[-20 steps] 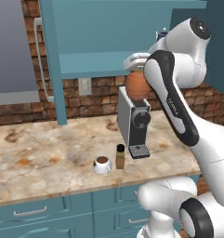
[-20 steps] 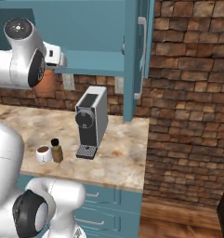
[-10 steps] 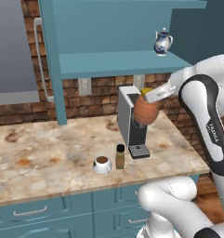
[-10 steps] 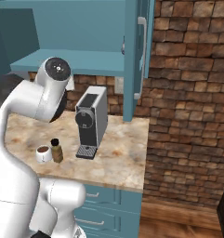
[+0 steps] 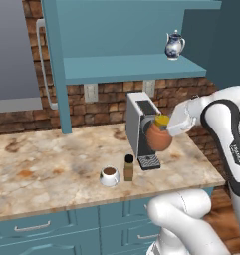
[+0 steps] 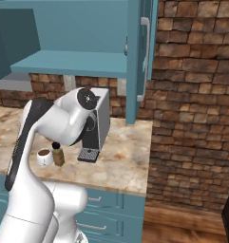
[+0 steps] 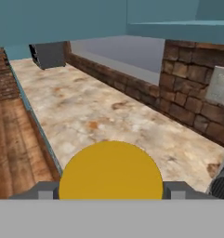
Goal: Pick the cinnamon and honey bottle from the cabinet and place them next to the mug.
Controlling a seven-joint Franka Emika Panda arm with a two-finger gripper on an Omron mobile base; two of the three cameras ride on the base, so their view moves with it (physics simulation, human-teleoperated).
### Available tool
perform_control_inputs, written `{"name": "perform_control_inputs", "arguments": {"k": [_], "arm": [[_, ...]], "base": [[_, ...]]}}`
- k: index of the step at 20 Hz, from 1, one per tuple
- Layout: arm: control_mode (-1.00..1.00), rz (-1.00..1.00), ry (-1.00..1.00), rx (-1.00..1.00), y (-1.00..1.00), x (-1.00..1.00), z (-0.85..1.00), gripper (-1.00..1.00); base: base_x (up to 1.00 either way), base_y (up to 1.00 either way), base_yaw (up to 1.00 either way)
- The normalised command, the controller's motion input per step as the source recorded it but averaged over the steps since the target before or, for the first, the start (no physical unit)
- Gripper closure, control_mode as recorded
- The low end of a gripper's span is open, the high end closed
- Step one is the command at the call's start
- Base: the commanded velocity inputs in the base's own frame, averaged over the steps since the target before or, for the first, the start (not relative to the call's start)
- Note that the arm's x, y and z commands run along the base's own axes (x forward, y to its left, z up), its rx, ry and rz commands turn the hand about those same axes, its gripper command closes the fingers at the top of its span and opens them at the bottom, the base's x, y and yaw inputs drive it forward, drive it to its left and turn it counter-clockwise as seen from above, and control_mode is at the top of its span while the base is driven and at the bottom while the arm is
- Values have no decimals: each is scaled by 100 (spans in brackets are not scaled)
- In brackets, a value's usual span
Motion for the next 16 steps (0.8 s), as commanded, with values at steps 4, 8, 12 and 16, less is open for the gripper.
{"name": "perform_control_inputs", "arguments": {"k": [4, 8, 12, 16], "arm": [[-100, 7, 0, -3, -8, 0, -59, 100], [-100, 6, 7, -2, -10, 2, -48, 100], [-100, 10, 8, -1, -17, 9, -28, 100], [-100, 13, 0, 0, -16, 9, -17, 100]], "base": [[0, 0, 0], [0, 0, 0], [0, 0, 0], [0, 0, 0]]}}
